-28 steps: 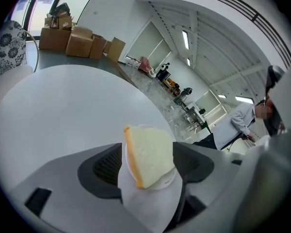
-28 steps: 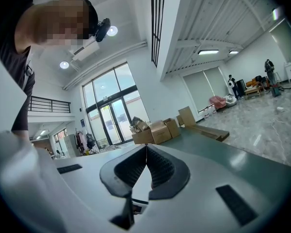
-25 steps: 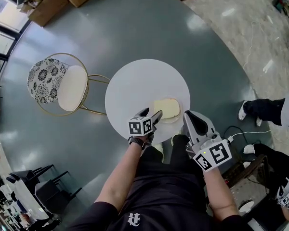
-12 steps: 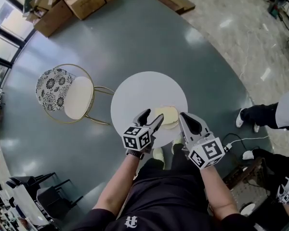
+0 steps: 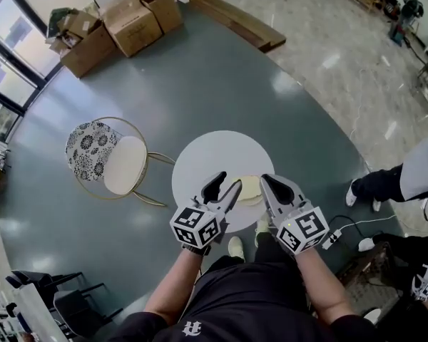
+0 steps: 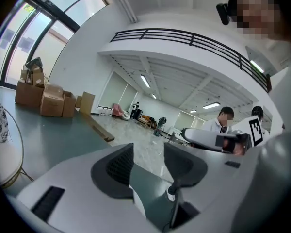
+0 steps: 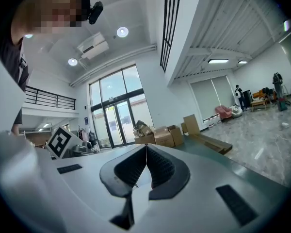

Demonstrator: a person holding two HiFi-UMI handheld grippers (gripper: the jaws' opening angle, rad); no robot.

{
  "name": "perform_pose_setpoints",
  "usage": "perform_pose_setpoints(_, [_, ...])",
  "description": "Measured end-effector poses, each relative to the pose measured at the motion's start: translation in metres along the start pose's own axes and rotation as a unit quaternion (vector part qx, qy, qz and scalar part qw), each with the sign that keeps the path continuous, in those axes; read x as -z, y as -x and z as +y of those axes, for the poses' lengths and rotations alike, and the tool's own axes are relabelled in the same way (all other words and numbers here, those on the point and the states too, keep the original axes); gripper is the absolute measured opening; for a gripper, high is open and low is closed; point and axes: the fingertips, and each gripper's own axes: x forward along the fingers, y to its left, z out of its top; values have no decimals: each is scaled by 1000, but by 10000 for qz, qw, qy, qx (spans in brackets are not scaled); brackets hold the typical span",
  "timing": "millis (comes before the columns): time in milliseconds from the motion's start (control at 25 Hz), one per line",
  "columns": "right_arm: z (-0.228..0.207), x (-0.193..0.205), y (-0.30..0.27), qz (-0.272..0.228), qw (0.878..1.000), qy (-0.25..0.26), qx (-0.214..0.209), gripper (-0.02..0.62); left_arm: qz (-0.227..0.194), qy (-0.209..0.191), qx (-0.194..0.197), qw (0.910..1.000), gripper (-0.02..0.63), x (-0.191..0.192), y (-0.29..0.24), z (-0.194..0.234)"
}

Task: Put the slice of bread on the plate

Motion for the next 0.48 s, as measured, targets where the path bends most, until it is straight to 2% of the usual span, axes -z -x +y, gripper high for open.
perform_pose_setpoints(80, [7, -13, 1, -77, 9999, 80, 0, 6, -162, -177, -22, 9997, 158, -21, 11, -12])
perform_pose_setpoints(320, [25, -47, 5, -389, 9986, 345, 4, 6, -666, -591, -15, 9960, 37, -71, 32, -40])
perform_pose_setpoints(480, [33, -60, 11, -508, 9977, 443, 5, 6, -849, -676, 47, 9941, 31, -85, 39, -53])
